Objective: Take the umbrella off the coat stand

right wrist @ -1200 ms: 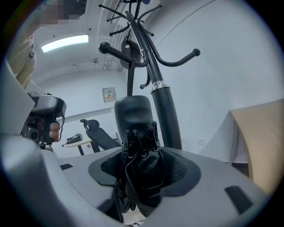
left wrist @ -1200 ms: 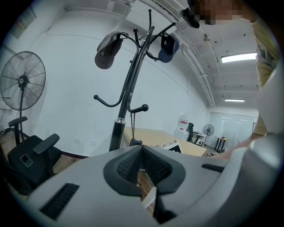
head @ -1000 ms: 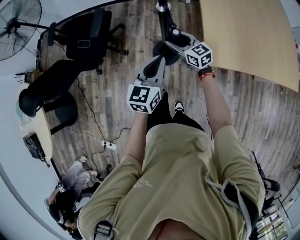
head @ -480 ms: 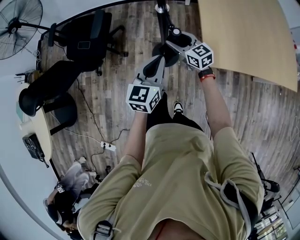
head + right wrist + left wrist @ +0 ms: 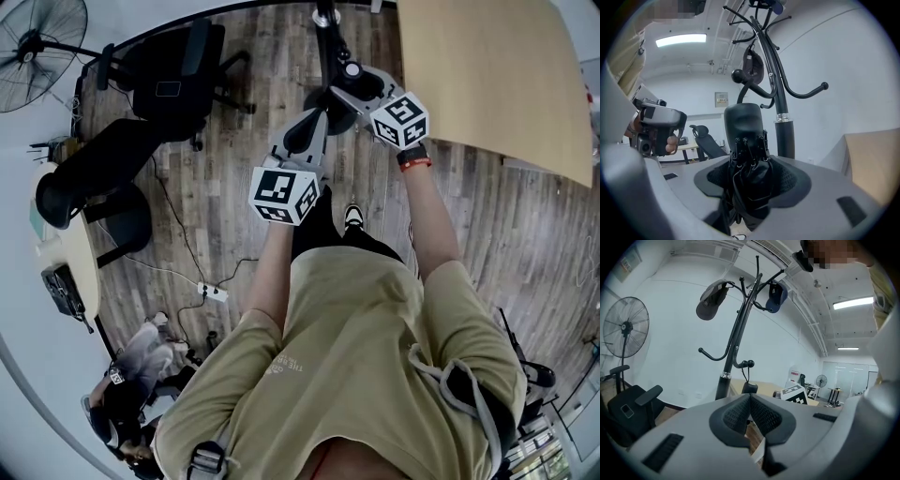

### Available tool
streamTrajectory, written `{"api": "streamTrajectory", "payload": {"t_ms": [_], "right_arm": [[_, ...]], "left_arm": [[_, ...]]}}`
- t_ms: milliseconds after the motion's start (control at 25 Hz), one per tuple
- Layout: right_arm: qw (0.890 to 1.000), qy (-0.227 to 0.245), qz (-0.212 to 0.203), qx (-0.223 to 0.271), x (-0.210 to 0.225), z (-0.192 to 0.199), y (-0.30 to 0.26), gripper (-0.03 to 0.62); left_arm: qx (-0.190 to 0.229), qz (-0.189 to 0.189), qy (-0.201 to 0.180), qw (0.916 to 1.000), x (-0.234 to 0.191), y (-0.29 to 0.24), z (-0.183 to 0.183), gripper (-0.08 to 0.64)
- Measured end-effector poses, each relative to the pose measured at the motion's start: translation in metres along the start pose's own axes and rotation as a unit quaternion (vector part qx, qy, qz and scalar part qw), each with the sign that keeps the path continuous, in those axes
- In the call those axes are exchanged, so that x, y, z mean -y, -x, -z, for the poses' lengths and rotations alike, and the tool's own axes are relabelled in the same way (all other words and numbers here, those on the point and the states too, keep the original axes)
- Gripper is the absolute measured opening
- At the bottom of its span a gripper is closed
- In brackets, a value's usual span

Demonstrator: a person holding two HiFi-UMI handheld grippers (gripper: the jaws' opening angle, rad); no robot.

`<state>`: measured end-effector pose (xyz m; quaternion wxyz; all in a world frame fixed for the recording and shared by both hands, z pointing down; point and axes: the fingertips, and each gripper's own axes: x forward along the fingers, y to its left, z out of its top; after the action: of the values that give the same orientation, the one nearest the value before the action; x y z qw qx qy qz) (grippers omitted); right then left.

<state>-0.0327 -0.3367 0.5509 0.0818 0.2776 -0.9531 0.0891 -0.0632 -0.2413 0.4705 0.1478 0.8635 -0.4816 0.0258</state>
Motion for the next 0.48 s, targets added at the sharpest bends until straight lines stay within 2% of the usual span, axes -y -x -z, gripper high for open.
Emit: {"api": "streamTrajectory", "payload": {"t_ms": [480], "right_arm": [[1.0,0.013,-0.005,0.022,-0.018,-0.035,0.014,0.244]], "left_arm": [[0.006,0.0,0.0,1.0,0.001,0.003,-0.005,0.023]]}}
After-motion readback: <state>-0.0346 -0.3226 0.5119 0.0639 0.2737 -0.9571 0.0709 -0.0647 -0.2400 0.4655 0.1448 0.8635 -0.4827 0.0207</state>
